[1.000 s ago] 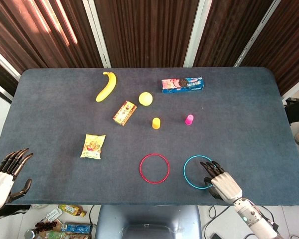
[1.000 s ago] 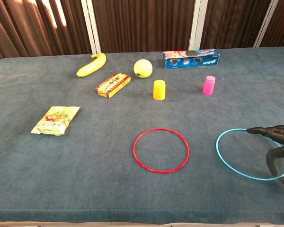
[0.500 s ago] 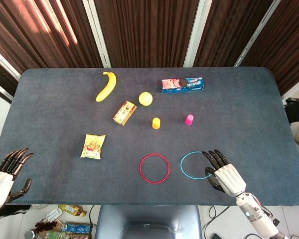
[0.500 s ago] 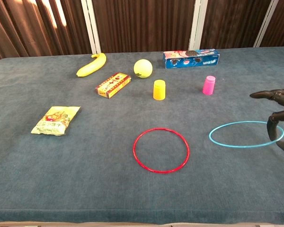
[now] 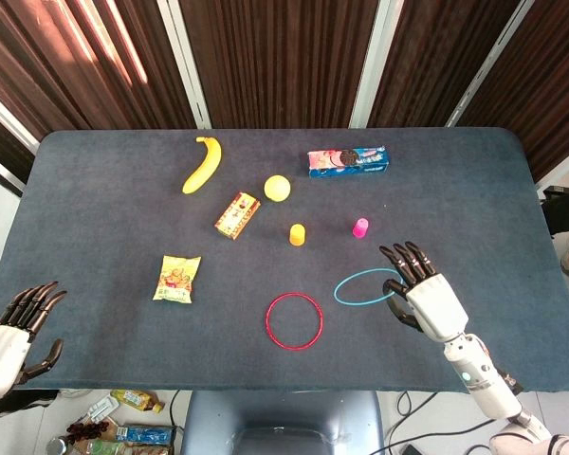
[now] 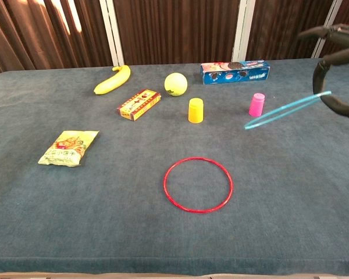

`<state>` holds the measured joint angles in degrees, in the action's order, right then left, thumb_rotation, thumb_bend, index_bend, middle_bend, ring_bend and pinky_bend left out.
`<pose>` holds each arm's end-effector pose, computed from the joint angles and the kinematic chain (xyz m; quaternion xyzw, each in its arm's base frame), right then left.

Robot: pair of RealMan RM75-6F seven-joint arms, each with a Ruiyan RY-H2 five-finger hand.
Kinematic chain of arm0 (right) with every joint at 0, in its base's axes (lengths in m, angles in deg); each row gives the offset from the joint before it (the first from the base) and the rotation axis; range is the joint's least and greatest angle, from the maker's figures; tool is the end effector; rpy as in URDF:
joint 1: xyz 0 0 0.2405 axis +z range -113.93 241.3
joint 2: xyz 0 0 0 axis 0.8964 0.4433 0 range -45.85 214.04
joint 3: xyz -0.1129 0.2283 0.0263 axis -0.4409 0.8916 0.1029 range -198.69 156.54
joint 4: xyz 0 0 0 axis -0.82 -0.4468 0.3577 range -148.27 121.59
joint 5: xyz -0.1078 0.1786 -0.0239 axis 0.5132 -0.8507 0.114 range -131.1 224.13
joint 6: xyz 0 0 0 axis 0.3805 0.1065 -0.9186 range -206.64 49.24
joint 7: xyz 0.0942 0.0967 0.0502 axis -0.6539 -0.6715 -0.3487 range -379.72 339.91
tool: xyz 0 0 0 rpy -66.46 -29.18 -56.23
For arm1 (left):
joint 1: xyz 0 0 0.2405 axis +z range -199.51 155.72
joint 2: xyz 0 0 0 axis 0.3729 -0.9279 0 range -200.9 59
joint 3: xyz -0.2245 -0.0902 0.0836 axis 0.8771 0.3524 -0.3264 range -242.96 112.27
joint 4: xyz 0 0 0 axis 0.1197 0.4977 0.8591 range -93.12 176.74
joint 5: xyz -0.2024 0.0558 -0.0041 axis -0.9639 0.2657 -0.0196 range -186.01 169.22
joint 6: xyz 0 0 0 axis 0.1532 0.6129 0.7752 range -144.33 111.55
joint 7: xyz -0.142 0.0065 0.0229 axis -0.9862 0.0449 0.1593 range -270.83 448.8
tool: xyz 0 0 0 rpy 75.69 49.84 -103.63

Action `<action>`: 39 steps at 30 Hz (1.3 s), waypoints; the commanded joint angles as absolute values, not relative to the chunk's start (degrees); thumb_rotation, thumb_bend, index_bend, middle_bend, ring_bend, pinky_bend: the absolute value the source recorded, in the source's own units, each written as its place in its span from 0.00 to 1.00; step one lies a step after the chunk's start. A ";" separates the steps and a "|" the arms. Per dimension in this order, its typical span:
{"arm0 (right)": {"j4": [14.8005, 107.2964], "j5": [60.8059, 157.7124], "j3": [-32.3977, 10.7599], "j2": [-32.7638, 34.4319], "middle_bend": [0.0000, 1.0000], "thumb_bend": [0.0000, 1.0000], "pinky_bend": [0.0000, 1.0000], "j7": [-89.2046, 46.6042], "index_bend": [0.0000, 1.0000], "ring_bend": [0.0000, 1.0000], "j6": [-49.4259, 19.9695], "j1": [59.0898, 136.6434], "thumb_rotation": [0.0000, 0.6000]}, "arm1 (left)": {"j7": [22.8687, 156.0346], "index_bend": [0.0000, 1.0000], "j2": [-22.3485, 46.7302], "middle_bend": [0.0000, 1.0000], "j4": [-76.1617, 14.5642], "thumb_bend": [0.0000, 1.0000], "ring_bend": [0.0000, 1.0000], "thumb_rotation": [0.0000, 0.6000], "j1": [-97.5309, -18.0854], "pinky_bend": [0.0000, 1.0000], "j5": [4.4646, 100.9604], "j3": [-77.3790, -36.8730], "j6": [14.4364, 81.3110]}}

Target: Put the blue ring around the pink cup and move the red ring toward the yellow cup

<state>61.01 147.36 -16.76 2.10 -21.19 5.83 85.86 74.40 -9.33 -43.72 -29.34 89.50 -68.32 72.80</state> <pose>-0.2343 -0.2653 0.0715 0.7005 -0.2322 0.5078 0.4445 -0.3072 0.1727 0.1671 -0.6517 -0.3757 -0.4429 0.4878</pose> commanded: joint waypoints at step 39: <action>16.19 135.00 -13.42 -14.31 0.18 0.55 0.00 -37.87 0.83 0.00 -14.24 102.74 1.00 | 80.87 0.08 -6.61 0.00 -45.77 0.47 0.00 1.00 -34.18 0.09 83.64 -66.30 62.18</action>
